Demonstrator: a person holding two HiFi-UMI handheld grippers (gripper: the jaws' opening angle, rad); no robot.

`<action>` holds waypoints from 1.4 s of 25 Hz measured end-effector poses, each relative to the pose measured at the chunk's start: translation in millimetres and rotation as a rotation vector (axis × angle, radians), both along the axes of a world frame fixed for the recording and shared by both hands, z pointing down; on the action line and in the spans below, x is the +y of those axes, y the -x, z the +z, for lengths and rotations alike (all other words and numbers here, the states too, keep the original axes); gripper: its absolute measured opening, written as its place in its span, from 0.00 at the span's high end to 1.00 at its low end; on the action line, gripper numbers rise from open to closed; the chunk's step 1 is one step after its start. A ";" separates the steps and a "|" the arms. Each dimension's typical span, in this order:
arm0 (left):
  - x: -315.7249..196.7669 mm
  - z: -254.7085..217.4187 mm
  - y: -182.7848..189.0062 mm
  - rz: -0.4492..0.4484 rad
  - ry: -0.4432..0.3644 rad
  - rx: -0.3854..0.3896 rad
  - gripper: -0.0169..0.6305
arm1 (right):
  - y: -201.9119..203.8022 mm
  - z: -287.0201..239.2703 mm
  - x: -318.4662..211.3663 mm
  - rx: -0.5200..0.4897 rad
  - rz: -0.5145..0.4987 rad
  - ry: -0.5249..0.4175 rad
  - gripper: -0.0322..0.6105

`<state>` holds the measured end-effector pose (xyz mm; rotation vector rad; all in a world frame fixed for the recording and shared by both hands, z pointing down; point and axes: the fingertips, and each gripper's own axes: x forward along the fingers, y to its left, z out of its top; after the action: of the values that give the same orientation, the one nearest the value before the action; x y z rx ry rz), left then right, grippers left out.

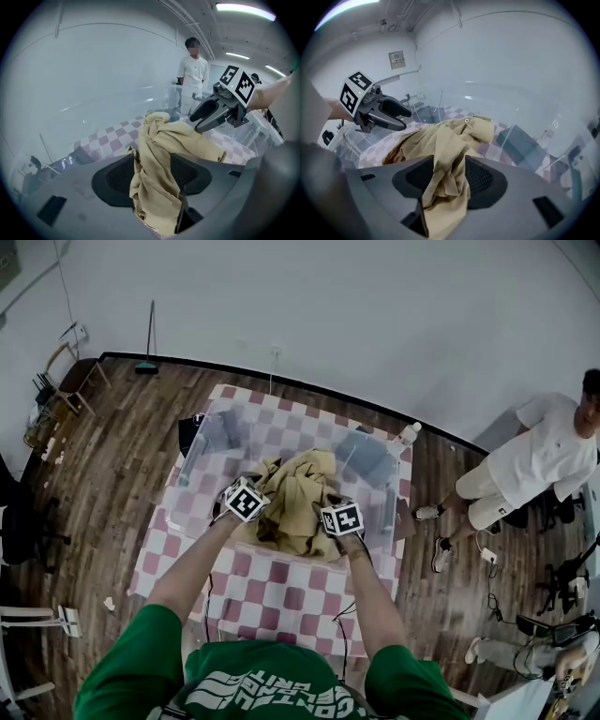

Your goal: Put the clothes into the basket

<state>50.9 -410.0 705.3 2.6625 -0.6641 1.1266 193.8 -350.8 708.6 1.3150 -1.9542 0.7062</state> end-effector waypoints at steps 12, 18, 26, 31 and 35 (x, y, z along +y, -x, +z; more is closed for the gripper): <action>31.8 -107.1 -14.7 0.025 -0.155 0.215 0.85 | 26.2 -114.9 19.6 0.071 -0.056 -0.289 0.87; 73.6 -143.1 -8.0 0.052 -0.161 0.327 0.97 | 54.0 -156.8 54.6 0.049 -0.081 -0.406 0.94; 133.0 -171.8 15.9 0.048 -0.180 0.423 0.97 | 88.7 -181.7 111.2 -0.007 -0.083 -0.482 0.94; 171.6 -174.5 34.4 0.042 -0.178 0.450 0.97 | 107.7 -184.9 147.6 -0.039 -0.071 -0.508 0.94; 199.1 -167.9 50.1 0.043 -0.161 0.451 0.97 | 123.2 -182.7 175.9 -0.051 -0.066 -0.507 0.94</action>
<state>0.8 -211.0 537.4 2.9283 -0.6318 0.4603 70.6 -175.0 525.9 1.5197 -2.2994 0.2129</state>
